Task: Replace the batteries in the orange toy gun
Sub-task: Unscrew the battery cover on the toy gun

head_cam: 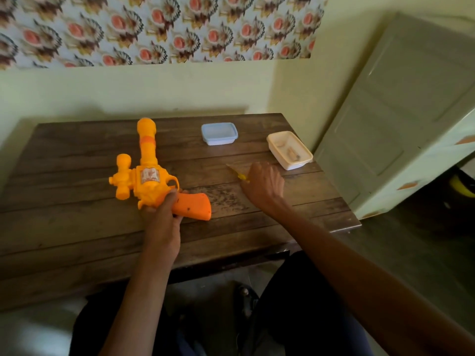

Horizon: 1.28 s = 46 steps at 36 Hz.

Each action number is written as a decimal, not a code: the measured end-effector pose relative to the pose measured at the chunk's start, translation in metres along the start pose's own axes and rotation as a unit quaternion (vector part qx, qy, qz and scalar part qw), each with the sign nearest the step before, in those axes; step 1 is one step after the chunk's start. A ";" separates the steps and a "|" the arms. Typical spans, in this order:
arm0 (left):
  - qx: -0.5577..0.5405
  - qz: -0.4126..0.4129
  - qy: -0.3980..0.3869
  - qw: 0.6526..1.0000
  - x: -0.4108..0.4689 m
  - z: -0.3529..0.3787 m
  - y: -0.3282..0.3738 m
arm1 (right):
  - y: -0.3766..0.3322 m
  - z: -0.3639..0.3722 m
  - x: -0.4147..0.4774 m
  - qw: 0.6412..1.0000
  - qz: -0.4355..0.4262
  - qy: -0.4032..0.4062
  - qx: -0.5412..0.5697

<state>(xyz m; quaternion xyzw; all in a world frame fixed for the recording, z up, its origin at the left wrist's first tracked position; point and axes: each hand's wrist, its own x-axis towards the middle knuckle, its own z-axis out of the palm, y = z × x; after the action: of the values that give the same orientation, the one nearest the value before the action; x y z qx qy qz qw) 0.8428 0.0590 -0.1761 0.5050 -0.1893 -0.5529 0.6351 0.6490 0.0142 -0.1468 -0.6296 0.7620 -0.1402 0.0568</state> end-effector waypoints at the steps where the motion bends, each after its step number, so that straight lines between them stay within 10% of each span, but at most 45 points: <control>1: 0.005 0.000 -0.003 1.000 -0.001 -0.001 0.001 | -0.001 0.001 -0.004 1.000 -0.016 -0.012 0.012; 14: -0.092 0.006 0.017 0.996 0.007 -0.016 0.021 | -0.053 -0.023 -0.052 0.885 -0.016 -0.136 0.445; 23: -0.133 0.041 0.025 0.990 0.020 -0.043 0.047 | -0.111 -0.045 -0.066 0.944 -0.203 -0.062 0.251; 46: -0.060 0.032 0.065 0.996 0.034 -0.069 0.046 | -0.175 -0.043 -0.055 0.931 -0.338 -0.055 0.130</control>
<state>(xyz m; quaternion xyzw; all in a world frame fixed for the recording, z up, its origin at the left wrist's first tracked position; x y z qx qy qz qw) 0.9325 0.0527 -0.1773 0.4947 -0.1307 -0.5087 0.6924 0.8140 0.0447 -0.0609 -0.8438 0.4750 -0.2137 0.1292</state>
